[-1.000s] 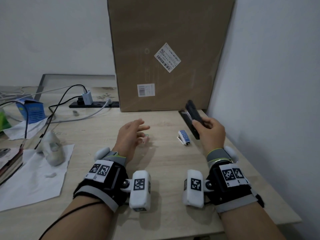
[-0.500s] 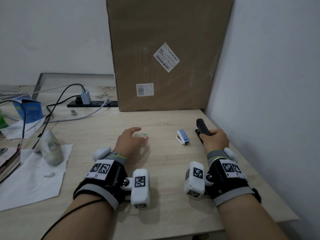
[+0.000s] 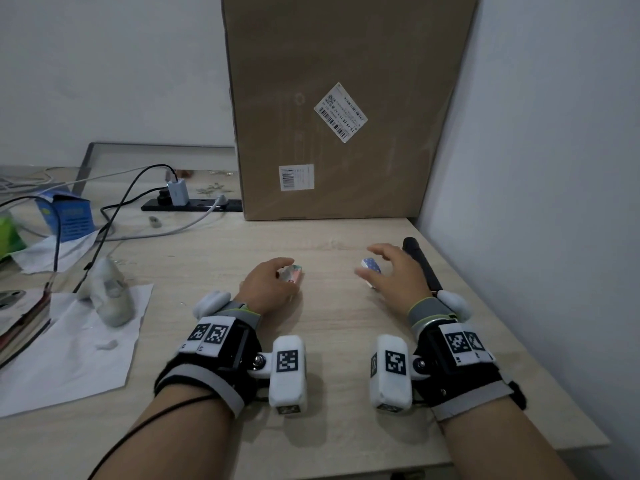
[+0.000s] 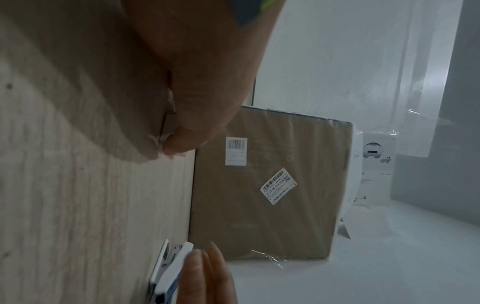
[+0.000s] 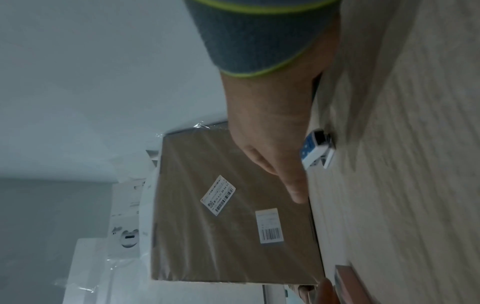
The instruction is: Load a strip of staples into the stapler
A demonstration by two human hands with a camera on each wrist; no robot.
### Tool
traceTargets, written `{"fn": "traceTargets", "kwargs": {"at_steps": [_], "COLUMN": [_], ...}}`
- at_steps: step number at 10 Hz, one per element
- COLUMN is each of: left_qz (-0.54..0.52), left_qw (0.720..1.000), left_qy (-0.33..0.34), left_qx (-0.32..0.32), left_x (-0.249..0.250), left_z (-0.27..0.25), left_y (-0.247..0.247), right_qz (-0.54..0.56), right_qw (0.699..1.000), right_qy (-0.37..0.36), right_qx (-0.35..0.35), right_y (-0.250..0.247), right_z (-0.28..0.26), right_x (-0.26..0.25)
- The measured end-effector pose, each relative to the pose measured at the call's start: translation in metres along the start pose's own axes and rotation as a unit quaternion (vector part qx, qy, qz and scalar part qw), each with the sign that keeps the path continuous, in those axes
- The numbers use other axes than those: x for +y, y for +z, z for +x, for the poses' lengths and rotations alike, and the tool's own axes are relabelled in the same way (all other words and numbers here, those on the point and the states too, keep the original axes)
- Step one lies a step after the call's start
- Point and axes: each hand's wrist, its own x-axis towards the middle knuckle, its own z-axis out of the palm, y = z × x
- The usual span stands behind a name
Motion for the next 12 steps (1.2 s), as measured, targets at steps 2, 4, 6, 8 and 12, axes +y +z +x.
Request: {"fn": "traceTargets", "kwargs": {"at_steps": [2,4,6,8,12], "left_qz": [-0.004,-0.015,0.014,0.030,-0.097], "left_qw": [1.000,0.999,0.998,0.997,0.993], "left_qy": [0.016,0.029,0.051,0.059,-0.007], "left_qx": [0.010,-0.011,-0.024,0.028,0.064], "left_x": [-0.001,0.000,0.003,0.011,0.018], "left_z": [0.000,-0.001,0.002,0.006,0.008], "left_y": [0.002,0.006,0.012,0.024,0.025], "right_qz": [-0.112,-0.112,-0.133,-0.128,-0.040], "right_qw": [0.989,0.991,0.991,0.991,0.998], "right_qy": [-0.013,-0.019,-0.007,-0.007,0.039], "right_qx": [-0.098,-0.064,-0.029,-0.025,-0.010], "right_y": [0.002,0.004,0.001,0.001,0.000], "right_z": [0.005,0.008,0.010,0.009,0.007], "right_x": [0.008,0.015,0.019,0.019,0.007]}}
